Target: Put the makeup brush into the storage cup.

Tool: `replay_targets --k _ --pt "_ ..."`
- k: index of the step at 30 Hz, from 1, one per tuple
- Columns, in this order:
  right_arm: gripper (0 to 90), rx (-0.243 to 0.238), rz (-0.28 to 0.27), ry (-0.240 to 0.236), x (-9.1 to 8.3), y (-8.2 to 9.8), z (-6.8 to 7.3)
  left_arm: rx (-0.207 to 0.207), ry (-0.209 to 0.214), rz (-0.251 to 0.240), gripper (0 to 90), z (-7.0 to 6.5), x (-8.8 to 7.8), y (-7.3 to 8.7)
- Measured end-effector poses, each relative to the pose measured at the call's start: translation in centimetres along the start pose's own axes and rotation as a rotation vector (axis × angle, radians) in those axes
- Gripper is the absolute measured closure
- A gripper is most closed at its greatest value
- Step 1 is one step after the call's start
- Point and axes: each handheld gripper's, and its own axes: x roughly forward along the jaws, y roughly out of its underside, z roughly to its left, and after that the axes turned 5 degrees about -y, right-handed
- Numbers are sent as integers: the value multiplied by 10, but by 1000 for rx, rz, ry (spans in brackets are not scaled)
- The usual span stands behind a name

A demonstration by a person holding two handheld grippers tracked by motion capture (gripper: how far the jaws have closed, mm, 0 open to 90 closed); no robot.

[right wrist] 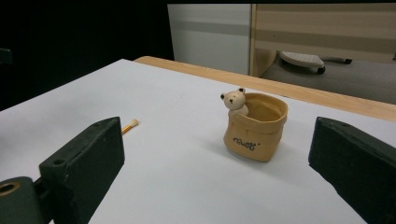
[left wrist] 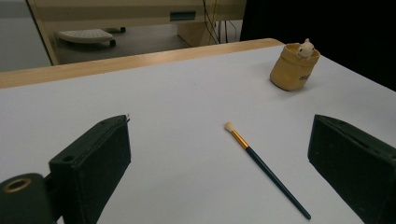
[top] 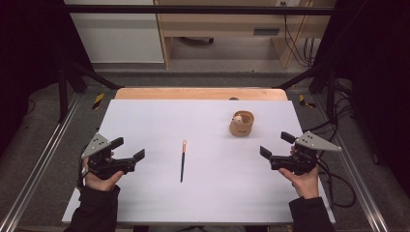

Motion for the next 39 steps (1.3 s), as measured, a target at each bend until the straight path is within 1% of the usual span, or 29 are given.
replay_targets --k 8,17,19,24,26,27,28,31,32,35,39 --pt "37 2 3 -5 1 1 1 0 2 16 55 -7 6 -1" --pt "37 -1 7 -2 2 1 2 15 10 34 57 -16 15 -1" --pt "38 -2 5 -2 3 1 3 21 15 45 57 -20 19 -1" --pt "38 -3 10 0 4 1 3 27 21 57 59 -25 25 -2" --pt "39 -2 10 -2 4 1 3 33 24 65 59 -31 29 -2" --pt "39 -2 10 -2 4 1 3 33 24 65 60 -31 29 -2" --pt "39 -6 12 -2 4 1 3 37 29 67 61 -34 31 -3" --pt "39 -5 17 -2 5 1 4 41 32 75 63 -38 34 -3" --pt "39 -6 17 -3 5 1 4 48 31 80 62 -40 37 -4" --pt "39 -6 16 -2 5 1 4 47 34 84 64 -43 40 -5" --pt "40 -7 17 -4 5 1 5 45 38 93 67 -50 50 -9"
